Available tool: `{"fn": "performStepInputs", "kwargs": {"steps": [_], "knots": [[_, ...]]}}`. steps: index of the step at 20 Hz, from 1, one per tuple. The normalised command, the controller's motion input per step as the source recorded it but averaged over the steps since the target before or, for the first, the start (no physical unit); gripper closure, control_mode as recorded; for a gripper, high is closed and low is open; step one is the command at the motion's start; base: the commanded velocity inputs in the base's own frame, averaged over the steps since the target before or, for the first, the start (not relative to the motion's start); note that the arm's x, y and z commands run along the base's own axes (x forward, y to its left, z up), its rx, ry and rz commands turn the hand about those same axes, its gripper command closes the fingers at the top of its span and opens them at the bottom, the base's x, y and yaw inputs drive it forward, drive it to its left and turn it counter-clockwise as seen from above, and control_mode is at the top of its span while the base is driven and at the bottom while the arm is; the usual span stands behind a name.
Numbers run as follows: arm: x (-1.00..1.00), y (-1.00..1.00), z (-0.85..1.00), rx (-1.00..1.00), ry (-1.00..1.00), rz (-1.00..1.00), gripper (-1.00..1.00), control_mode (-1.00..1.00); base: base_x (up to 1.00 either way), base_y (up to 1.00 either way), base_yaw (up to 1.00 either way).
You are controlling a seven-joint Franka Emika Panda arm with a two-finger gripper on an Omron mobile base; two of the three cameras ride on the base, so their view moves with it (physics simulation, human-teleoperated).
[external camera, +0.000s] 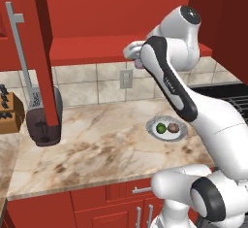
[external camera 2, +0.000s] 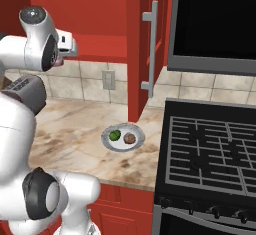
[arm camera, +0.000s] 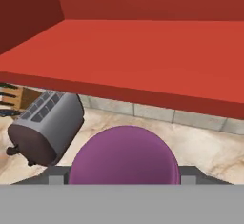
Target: Pick the avocado and bread from the counter and place them on the plate. Then pick the jam from the cabinet and place it next to the plate. Lastly close the cabinet door.
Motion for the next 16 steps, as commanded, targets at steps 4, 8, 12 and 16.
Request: {"fn": "performStepInputs", "kwargs": {"steps": [4, 8, 12, 16], "knots": [[-1.0, -0.01, 0.0, 0.0, 0.0, 0.06, 1.0, -1.0, 0.0, 0.0, 0.0], [-1.0, -0.04, 0.0, 0.0, 0.0, 0.06, 1.0, -1.0, 0.0, 0.0, 0.0], [-1.0, -0.02, 0.0, 0.0, 0.0, 0.05, 1.0, -1.0, 0.0, 0.0, 0.0], [-1.0, 0.0, 0.0, -0.04, 0.01, 0.03, 1.0, -1.0, 0.0, 0.0, 0.0]]}}
